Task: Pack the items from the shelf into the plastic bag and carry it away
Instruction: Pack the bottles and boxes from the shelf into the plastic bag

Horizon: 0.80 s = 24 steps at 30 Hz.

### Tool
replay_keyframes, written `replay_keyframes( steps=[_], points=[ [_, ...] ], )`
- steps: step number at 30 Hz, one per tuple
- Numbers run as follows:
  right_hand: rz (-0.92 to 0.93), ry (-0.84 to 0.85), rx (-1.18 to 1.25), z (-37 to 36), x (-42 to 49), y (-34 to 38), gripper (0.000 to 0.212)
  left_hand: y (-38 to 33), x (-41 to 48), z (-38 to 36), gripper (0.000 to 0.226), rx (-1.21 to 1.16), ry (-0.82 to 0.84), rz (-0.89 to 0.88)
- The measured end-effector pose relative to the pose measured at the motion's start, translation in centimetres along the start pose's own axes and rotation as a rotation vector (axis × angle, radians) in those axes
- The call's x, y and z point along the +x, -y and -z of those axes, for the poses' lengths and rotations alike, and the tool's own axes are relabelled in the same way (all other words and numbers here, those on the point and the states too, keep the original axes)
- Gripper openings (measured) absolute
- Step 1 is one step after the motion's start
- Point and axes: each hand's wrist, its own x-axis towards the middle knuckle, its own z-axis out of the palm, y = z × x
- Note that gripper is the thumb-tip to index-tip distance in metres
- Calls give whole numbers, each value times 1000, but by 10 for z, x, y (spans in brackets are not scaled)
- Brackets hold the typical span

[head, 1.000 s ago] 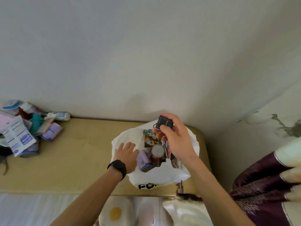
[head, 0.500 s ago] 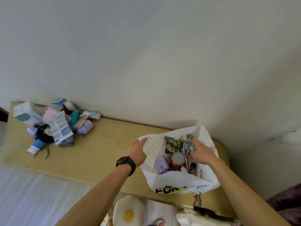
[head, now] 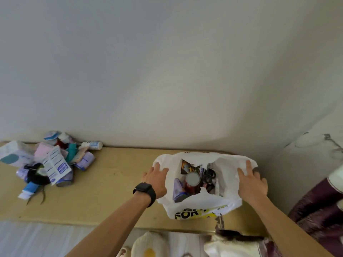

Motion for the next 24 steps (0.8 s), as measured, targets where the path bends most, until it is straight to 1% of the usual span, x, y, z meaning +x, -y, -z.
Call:
replay_keyframes(
  steps=[3,5,6,8,10,12,14,16,18,21,24],
  points=[
    [-15,-13,92,-3,-18,3,74,9,-11,-12,80,141,132,2],
    [1,-103,168,-2,-37,15,76,17,-20,-20,84,125,188,5],
    [55,-177,195,0,-48,25,76,20,-24,-20,84,78,171,9],
    [211,-291,296,4,-73,54,75,25,-32,-16,77,-85,69,4],
    [354,-354,466,9,-97,89,66,33,-43,-12,67,-339,-49,2],
    [461,-416,630,12,-114,123,57,49,-59,-12,66,-553,-132,9],
    [564,-397,725,15,-126,157,52,72,-80,-15,68,-654,-197,51],
    [681,-365,744,16,-136,190,48,101,-102,-22,67,-712,-246,146],
    [806,-327,717,16,-145,224,46,132,-123,-28,65,-758,-279,276],
    [963,-185,681,18,-154,273,46,182,-151,-40,61,-845,-318,453],
    [1022,-105,608,20,-160,317,47,230,-171,-53,57,-937,-323,580]
  ],
)
